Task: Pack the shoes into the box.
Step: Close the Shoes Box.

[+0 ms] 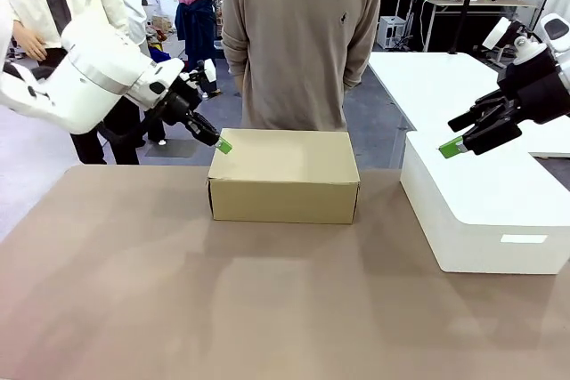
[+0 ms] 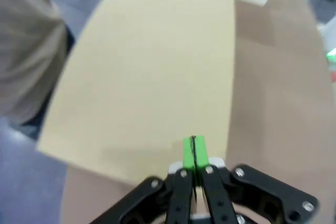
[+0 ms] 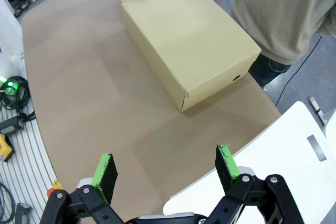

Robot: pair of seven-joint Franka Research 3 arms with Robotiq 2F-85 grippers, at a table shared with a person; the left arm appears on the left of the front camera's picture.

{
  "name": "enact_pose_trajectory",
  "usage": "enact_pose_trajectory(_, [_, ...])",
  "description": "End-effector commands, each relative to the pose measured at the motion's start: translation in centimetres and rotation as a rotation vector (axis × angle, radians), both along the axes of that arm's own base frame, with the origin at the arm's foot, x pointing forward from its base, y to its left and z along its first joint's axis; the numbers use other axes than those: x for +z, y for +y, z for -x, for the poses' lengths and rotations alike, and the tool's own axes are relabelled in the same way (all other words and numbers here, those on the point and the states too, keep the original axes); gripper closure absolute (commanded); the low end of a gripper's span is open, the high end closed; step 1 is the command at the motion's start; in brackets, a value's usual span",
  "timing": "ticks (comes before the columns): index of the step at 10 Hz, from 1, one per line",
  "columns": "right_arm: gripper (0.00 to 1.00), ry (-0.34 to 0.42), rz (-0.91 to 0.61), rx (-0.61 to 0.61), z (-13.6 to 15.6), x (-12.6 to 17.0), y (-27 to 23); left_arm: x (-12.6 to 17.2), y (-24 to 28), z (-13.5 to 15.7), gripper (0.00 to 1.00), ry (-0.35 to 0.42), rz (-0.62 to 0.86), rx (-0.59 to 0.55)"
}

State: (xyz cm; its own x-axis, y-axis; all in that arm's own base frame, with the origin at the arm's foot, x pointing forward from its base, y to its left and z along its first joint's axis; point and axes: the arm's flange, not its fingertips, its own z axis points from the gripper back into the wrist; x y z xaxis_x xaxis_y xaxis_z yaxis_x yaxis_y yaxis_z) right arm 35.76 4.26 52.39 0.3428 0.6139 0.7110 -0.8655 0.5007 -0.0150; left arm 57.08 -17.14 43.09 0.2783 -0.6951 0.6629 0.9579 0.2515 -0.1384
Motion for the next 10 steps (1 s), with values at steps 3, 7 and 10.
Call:
enact_pose_trajectory(3, [0.00, -0.020, -0.028, 0.025, -0.3, -0.1, -0.1, 3.5, 0.6, -0.2, 1.00, 0.041, -0.052, -0.036])
enact_pose_trajectory(7, [0.00, -0.020, -0.028, 0.025, -0.3, -0.1, -0.1, 3.4, 0.4, -0.2, 1.00, 0.033, -0.067, -0.023])
enact_pose_trajectory(10, [0.00, -0.020, -0.028, 0.025, -0.3, -0.1, -0.1, 3.4, 0.4, -0.2, 1.00, 0.033, -0.067, -0.023])
